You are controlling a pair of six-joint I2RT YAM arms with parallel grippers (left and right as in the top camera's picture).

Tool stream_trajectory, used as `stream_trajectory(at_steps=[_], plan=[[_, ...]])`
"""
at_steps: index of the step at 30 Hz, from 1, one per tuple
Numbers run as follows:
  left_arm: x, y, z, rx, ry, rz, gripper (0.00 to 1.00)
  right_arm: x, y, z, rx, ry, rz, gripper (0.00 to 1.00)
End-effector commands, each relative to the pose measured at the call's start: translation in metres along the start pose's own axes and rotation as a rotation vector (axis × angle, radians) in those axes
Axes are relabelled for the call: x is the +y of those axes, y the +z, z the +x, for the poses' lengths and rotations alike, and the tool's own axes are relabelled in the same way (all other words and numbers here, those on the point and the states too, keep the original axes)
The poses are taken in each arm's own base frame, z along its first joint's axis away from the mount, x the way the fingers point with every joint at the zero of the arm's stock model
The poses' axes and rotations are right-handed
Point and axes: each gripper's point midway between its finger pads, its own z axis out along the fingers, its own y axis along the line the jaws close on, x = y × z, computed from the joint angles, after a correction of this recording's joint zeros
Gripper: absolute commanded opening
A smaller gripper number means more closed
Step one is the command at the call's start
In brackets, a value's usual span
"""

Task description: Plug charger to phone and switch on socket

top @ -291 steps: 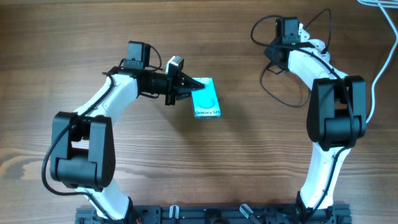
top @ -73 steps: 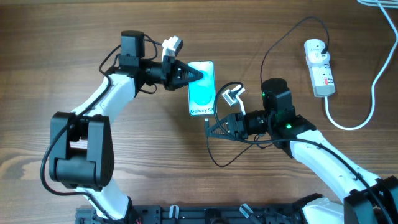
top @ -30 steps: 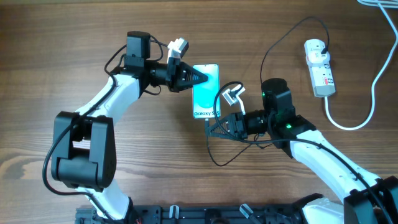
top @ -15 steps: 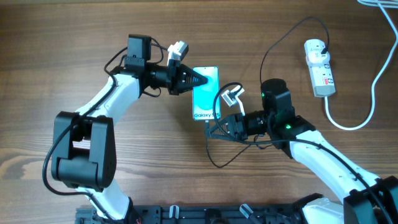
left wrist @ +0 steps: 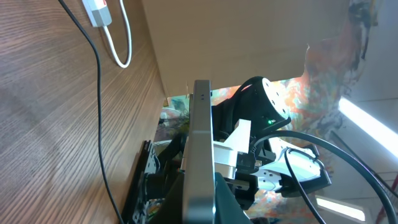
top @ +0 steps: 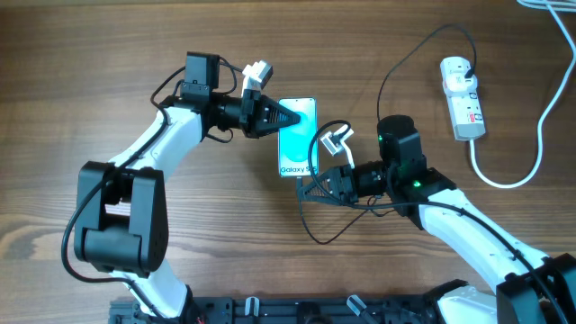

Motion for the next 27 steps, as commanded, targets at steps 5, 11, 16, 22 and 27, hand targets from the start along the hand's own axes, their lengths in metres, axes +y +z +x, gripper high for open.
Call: stream_trajectory(at_steps=[5,11,16,22,27], plan=[[-0.009,0.005,0.005,0.028,0.059,0.034,0.04,-0.006,-0.005,-0.020,-0.078,-0.057,0.054,0.04],[-0.009,-0.002,0.002,0.009,0.059,0.030,0.04,-0.009,-0.005,-0.017,-0.068,-0.024,0.059,0.14],[-0.007,-0.017,-0.006,-0.030,0.064,0.022,0.04,-0.006,-0.005,-0.014,-0.052,-0.022,0.039,0.18],[-0.007,-0.020,-0.008,-0.039,0.072,0.020,0.04,-0.008,-0.001,-0.014,-0.058,-0.012,0.059,0.26],[-0.007,-0.020,-0.008,-0.041,0.072,0.015,0.04,-0.013,0.007,-0.014,-0.068,0.018,0.101,0.25]])
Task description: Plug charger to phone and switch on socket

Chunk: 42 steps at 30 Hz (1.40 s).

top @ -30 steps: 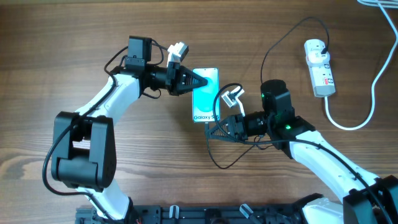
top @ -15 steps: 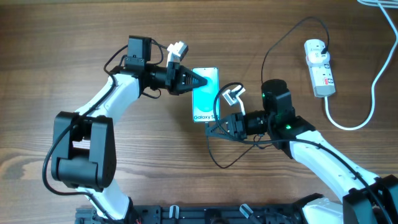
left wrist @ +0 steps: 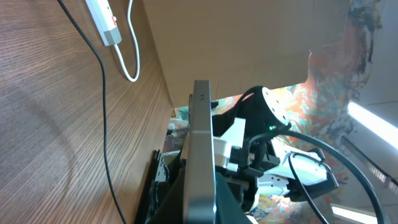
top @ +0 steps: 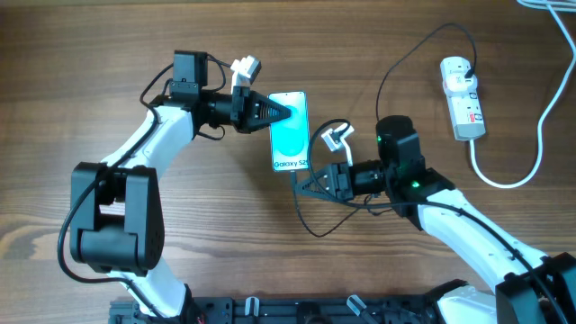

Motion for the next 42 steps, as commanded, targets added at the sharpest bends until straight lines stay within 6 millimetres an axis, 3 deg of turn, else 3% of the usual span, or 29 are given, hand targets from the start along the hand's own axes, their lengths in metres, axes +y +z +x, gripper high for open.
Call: stream_trajectory(at_steps=[1,6,15,23,27,34,42], plan=[[-0.006,-0.001,0.001,0.007,0.022,0.021,0.04,-0.001,0.005,-0.006,-0.021,0.002,0.033,0.19],[-0.005,-0.001,0.001,0.004,0.024,0.014,0.04,-0.002,0.006,-0.007,-0.027,0.027,0.037,0.10],[0.002,0.007,0.001,0.003,0.025,-0.030,0.04,-0.001,0.006,-0.007,-0.024,0.058,0.033,0.17],[0.004,0.009,0.001,0.004,0.025,-0.039,0.04,-0.001,0.006,-0.007,-0.024,0.071,0.033,0.05],[0.003,0.011,0.002,0.009,0.023,-0.037,0.04,0.000,0.006,-0.008,-0.028,0.059,0.031,0.05],[-0.011,0.013,0.010,0.053,0.061,0.048,0.04,0.006,0.006,-0.015,-0.048,0.006,0.016,0.05],[-0.008,0.019,0.028,0.069,0.062,0.052,0.04,0.010,0.002,-0.023,-0.073,-0.015,0.008,0.04]])
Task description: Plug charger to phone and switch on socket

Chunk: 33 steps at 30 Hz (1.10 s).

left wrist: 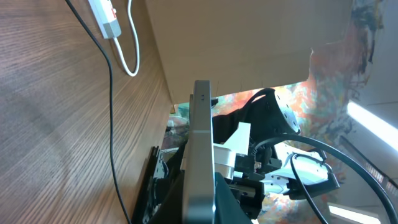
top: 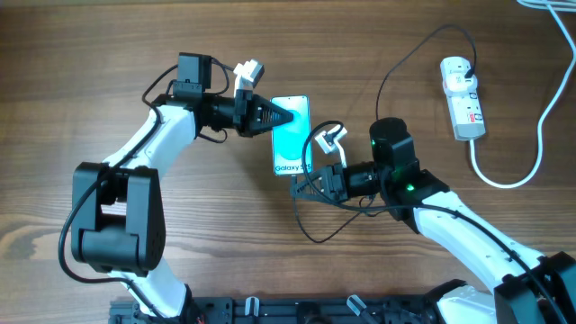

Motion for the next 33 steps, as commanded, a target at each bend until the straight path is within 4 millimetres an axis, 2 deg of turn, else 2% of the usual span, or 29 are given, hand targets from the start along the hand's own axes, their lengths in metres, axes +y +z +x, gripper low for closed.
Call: stream_trajectory(at_steps=[1,11,33], plan=[[-0.009,0.012,0.020,0.048,0.087,0.054,0.04,0.002,-0.007,-0.026,-0.089,-0.054,0.031,0.04],[-0.006,0.017,0.033,0.061,0.105,0.049,0.04,0.007,-0.008,-0.032,-0.106,-0.055,0.024,0.04],[0.004,0.020,0.041,0.076,0.033,-0.011,0.04,0.010,-0.010,-0.046,-0.156,-0.077,0.042,0.04]])
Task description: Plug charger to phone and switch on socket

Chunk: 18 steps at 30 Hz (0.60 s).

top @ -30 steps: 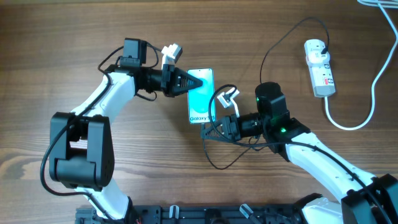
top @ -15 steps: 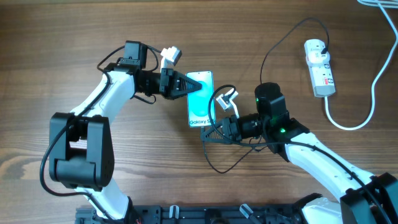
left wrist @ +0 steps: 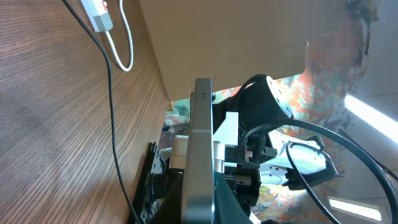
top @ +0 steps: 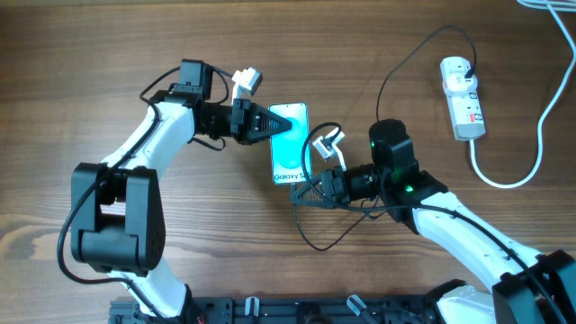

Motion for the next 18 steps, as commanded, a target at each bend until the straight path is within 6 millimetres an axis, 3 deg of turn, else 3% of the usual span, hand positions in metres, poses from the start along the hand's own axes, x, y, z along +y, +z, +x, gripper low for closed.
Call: stream_trajectory(at_steps=[1,18], plan=[[0.009,0.021,0.023,0.064,0.011,-0.028,0.04,0.005,-0.013,-0.055,-0.209,-0.115,0.096,0.05],[0.007,0.021,0.025,0.067,0.012,-0.046,0.04,0.010,-0.016,-0.067,-0.252,-0.117,0.111,0.04]])
